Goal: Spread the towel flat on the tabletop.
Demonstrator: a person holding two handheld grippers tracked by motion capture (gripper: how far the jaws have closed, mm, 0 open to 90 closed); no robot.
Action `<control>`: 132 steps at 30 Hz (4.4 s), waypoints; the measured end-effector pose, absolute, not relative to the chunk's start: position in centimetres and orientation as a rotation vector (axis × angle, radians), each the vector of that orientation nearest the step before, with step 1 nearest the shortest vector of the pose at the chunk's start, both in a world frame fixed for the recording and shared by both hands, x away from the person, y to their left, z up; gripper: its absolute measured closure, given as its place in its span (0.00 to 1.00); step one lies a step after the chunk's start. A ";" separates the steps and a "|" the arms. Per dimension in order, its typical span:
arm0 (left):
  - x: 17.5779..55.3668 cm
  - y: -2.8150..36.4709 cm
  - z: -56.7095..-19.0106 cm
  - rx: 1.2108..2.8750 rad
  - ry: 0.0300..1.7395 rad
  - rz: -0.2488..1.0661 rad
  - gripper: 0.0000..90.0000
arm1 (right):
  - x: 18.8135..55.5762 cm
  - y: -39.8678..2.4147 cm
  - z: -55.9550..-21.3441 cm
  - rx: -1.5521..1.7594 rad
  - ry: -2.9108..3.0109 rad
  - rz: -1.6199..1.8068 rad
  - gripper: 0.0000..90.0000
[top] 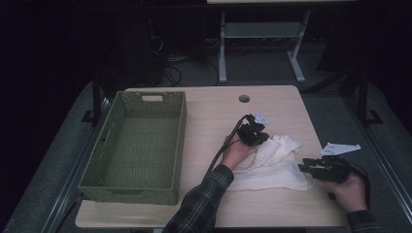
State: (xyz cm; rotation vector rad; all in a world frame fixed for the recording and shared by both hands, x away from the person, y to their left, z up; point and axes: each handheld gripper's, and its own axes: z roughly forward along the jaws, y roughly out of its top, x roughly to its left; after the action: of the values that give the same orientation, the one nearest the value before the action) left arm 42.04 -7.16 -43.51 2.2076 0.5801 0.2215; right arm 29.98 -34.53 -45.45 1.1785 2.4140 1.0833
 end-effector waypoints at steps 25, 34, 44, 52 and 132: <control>46.8 1.0 -42.3 2.088 0.946 0.464 0.96 | 30.0 -34.5 -45.5 1.181 2.419 1.079 0.70; 47.3 3.5 -43.0 2.074 1.110 0.508 0.96 | 30.1 -34.6 -45.6 1.174 2.417 1.086 0.70; 45.2 3.4 -43.7 2.084 1.070 0.464 0.73 | 31.4 -34.1 -45.0 1.166 2.412 1.092 0.70; 42.7 2.9 -44.1 2.164 0.991 0.372 0.58 | 33.9 -33.8 -44.4 1.176 2.396 1.099 0.70; 37.8 3.0 -44.0 2.208 0.919 0.442 0.37 | 46.0 -35.5 -43.7 1.288 2.310 1.097 0.77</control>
State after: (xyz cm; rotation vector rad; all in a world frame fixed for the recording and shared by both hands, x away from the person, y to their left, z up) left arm 37.81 3.03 -44.01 2.2079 0.9185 0.4425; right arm 45.97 -35.52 -43.70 1.2884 2.3104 1.0973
